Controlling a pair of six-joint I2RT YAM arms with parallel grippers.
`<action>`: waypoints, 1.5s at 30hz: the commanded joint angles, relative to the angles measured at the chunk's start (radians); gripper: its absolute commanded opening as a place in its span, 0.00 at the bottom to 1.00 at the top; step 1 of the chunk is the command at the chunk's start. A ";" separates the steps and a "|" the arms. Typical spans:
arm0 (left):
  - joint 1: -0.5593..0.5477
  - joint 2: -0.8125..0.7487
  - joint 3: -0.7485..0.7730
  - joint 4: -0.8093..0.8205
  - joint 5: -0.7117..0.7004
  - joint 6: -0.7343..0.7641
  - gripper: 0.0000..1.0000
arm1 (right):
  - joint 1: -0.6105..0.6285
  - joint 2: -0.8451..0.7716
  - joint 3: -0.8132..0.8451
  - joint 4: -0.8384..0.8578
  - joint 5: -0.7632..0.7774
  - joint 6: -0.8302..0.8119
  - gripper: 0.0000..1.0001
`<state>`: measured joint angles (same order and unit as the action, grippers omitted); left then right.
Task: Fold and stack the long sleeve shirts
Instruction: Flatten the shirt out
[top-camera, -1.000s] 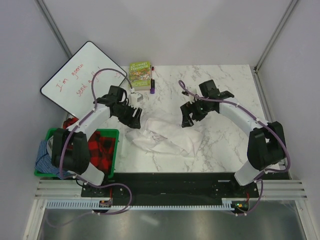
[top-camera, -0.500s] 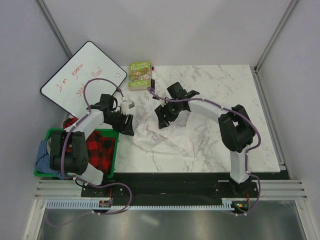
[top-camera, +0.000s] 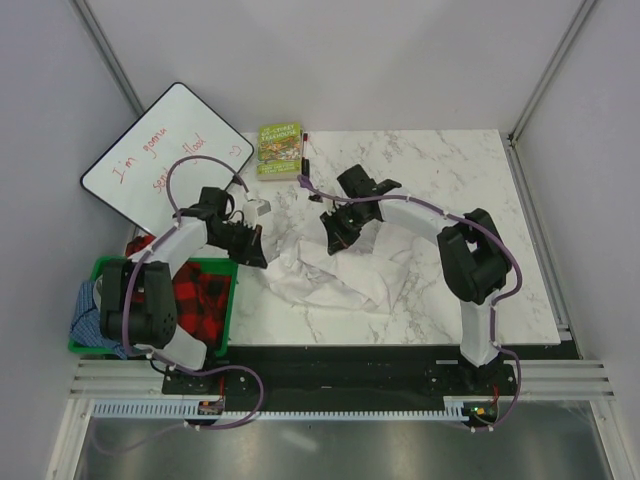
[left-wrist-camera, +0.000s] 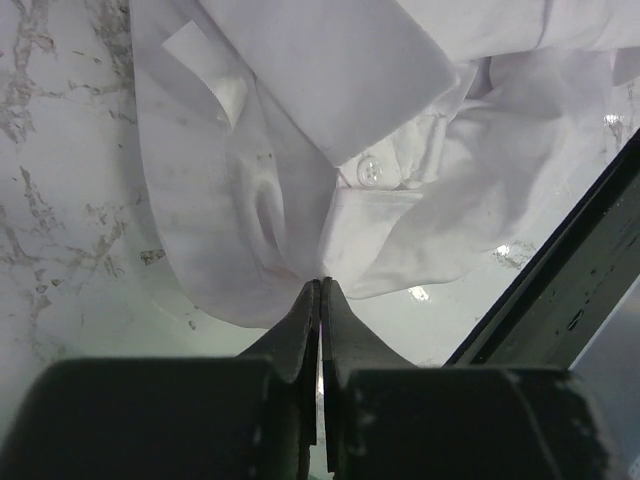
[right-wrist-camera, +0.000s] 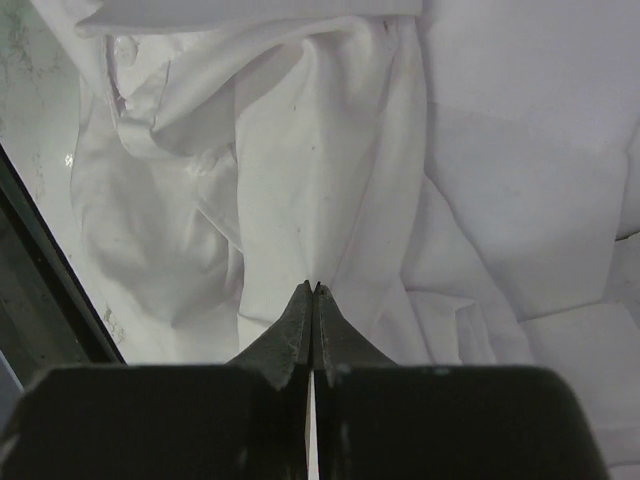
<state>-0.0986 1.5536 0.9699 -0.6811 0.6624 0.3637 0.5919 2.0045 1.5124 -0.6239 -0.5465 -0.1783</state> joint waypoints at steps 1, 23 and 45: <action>0.016 -0.094 0.047 0.000 0.055 -0.006 0.02 | 0.002 -0.075 0.063 -0.013 0.020 -0.020 0.00; -0.733 -0.219 0.691 -0.049 -0.082 -0.108 0.02 | -0.289 -0.567 -0.059 0.108 0.060 -0.128 0.00; -0.392 -0.268 -0.039 -0.026 -0.262 0.216 0.72 | -0.519 -0.688 -0.480 -0.400 0.000 -0.577 0.69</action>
<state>-0.4904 1.2407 1.0042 -0.7399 0.4629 0.4576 -0.0883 1.3651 1.1107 -1.0256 -0.5312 -0.7822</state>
